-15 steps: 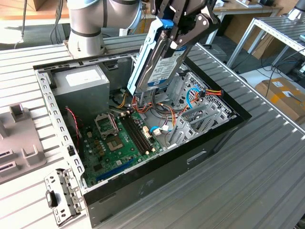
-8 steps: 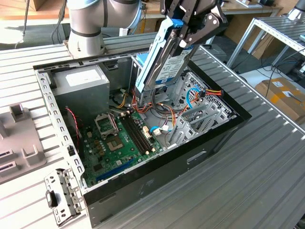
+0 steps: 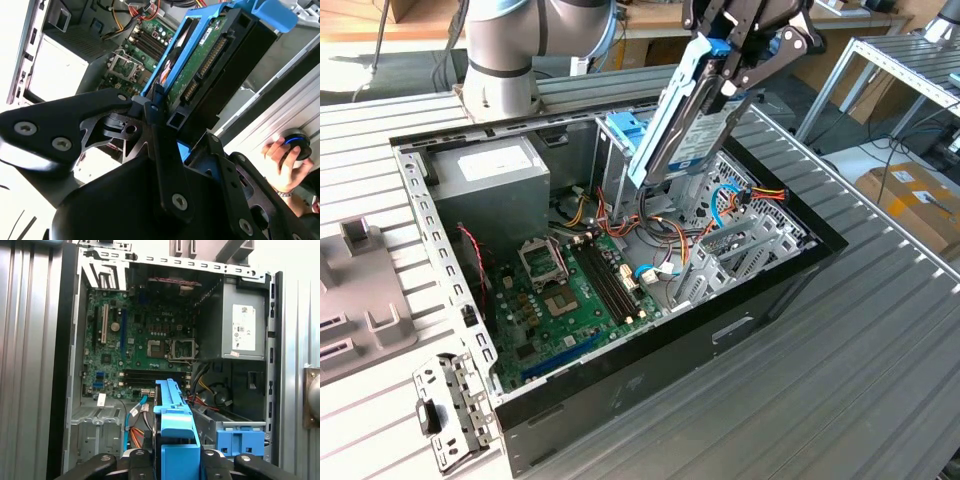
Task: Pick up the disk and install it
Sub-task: 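Pick up the disk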
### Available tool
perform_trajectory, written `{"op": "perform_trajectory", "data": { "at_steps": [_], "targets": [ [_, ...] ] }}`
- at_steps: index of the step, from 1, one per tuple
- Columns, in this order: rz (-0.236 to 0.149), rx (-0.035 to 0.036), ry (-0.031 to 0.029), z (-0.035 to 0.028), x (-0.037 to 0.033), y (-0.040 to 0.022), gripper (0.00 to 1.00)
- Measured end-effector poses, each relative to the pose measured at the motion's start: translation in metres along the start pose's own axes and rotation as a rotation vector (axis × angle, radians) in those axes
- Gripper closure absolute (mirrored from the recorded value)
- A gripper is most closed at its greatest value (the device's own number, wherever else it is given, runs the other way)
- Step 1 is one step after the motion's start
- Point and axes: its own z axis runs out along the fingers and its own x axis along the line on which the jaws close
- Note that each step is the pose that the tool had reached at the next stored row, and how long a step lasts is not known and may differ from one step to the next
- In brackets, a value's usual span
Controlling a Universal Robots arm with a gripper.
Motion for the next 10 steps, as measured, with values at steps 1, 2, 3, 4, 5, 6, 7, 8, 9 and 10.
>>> {"op": "perform_trajectory", "data": {
  "at_steps": [1, 2, 3, 4, 5, 6, 7, 8, 9, 10],
  "targets": [
    [0.000, 0.0000, 0.0000, -0.0002, 0.0004, -0.0026, 0.64],
    [0.000, 0.0000, 0.0000, -0.0003, 0.0011, -0.0042, 0.64],
    [0.000, 0.0000, -0.0001, -0.0006, 0.0028, -0.0059, 0.64],
    [0.000, 0.0000, -0.0001, -0.0010, 0.0055, -0.0073, 0.64],
    [0.000, -0.0001, -0.0001, -0.0013, 0.0085, -0.0080, 0.64],
    [0.000, -0.0001, -0.0001, -0.0016, 0.0102, -0.0083, 0.64],
    [0.000, -0.0001, -0.0001, -0.0018, 0.0119, -0.0086, 0.64],
    [0.000, 0.0000, 0.0000, -0.0020, 0.0133, -0.0088, 0.64],
    [0.000, -0.0001, 0.0000, -0.0022, 0.0149, -0.0089, 0.64],
    [0.000, -0.0001, 0.0000, -0.0024, 0.0165, -0.0089, 0.64]
  ]
}}
